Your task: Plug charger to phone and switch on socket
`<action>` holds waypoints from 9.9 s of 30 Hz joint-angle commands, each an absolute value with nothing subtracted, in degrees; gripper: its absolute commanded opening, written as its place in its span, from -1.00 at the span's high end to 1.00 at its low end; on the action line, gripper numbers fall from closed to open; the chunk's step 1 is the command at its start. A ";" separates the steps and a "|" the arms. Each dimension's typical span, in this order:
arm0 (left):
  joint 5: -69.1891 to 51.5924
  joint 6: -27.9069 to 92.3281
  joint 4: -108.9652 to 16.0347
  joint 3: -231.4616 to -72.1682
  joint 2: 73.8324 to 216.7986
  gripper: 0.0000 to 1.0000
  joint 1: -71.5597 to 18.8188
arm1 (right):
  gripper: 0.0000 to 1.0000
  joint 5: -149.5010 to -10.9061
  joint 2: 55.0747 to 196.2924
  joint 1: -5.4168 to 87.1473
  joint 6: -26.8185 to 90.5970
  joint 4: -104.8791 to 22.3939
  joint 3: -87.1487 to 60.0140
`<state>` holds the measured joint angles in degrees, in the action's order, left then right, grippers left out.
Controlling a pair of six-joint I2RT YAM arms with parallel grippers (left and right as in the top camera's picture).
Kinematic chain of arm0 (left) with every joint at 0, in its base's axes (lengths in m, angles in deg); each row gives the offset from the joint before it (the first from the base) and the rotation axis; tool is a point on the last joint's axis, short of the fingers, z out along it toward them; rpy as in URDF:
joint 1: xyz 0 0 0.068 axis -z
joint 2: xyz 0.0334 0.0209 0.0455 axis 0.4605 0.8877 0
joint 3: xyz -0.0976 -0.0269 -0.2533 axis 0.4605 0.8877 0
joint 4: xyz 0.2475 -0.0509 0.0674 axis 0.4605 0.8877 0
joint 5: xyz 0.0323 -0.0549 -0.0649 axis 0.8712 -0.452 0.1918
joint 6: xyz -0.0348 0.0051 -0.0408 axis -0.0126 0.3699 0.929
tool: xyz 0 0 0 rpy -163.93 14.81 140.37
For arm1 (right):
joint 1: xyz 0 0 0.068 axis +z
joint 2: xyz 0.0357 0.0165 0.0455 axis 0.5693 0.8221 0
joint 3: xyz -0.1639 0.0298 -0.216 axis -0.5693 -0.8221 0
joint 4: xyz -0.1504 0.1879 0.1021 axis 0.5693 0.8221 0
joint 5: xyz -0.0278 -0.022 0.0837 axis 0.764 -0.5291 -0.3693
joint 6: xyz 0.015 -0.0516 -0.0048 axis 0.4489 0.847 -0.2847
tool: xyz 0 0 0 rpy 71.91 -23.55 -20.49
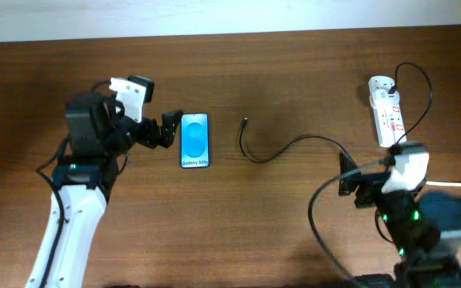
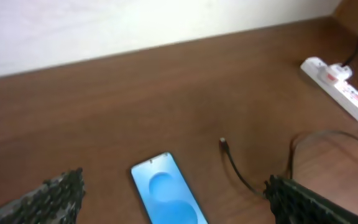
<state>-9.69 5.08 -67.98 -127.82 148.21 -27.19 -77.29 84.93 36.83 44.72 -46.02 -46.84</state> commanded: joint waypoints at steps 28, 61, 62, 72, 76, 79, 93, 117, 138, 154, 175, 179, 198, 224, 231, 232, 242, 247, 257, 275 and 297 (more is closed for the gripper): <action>14.79 21.97 -27.64 -165.50 179.31 -1.00 -11.80 | -0.97 -88.91 124.67 36.92 45.16 -23.20 -16.38; 16.75 32.83 -28.38 -165.45 202.29 -0.98 -9.68 | -0.97 -89.22 127.68 36.94 45.13 -20.42 -16.40; 16.75 32.83 -28.58 -165.45 203.05 -0.98 -9.68 | -0.97 -89.63 128.36 36.94 45.13 -20.45 -16.40; 16.75 32.83 -29.95 -165.48 205.04 -0.75 -9.68 | -0.97 -90.62 130.57 36.94 45.16 -20.42 -16.40; 17.36 32.83 -32.07 -165.45 205.28 -0.87 -9.51 | -0.97 -90.62 130.57 36.94 45.16 -20.42 -16.40; 17.34 32.83 -32.47 -165.45 206.81 -0.84 -9.40 | -0.97 -90.62 130.57 36.94 45.16 -20.23 -16.40; 17.01 32.83 -26.46 -165.43 207.71 -0.77 -9.40 | -0.97 -90.64 130.57 36.94 45.16 -20.18 -16.40; 17.15 32.16 -12.53 -189.21 207.68 -0.18 -9.46 | -0.97 -90.64 130.57 36.94 45.16 -20.21 -16.40; -4.36 37.31 1.74 -204.23 207.68 1.00 -9.68 | -0.97 -91.27 130.57 36.94 45.13 -20.27 -16.40; -31.60 55.98 5.24 -204.23 207.68 1.00 -17.18 | -0.97 -91.30 130.57 36.94 44.92 -20.42 -16.40; -53.65 72.07 9.50 -204.21 207.71 1.00 -21.97 | -0.97 -95.51 134.37 36.94 28.11 -22.39 -16.40; -52.84 73.53 9.46 -204.21 207.68 1.00 -21.90 | -0.97 -97.90 134.37 36.94 28.09 -22.63 -16.40; -18.81 83.87 9.22 -204.21 207.71 1.00 -13.90 | -0.71 -104.67 142.81 49.88 10.95 -41.89 -16.40; -18.87 83.85 9.67 -204.21 207.71 1.00 -12.44 | 0.46 -98.03 152.91 60.35 -2.75 -55.02 -16.40; -18.87 83.85 9.65 -204.21 207.71 1.00 -12.46 | 0.92 -98.05 152.91 60.35 -2.75 -55.00 -16.40; -18.85 83.85 9.65 -204.21 207.71 1.00 -12.46 | 0.92 -98.05 152.91 60.35 -2.75 -54.98 -16.40; -18.83 83.80 9.65 -204.21 207.71 0.26 -12.46 | 0.92 -98.05 152.91 60.35 -2.73 -54.96 -16.40; -18.87 71.02 9.57 -204.21 207.71 -0.32 -12.46 | 0.92 -98.71 152.82 58.10 0.44 -51.57 -16.40; -41.65 34.82 -5.30 -204.21 207.71 -0.99 -12.57 | 0.92 -106.57 137.45 40.37 5.53 -46.78 -16.40; -48.80 34.87 -13.36 -204.21 207.71 -0.99 -16.13 | 0.92 -109.26 130.37 31.87 -18.69 -88.57 -38.56; -54.92 43.54 -28.51 -204.21 207.71 -0.83 -16.06 | 0.92 -68.11 137.83 56.98 -51.69 -112.44 -45.10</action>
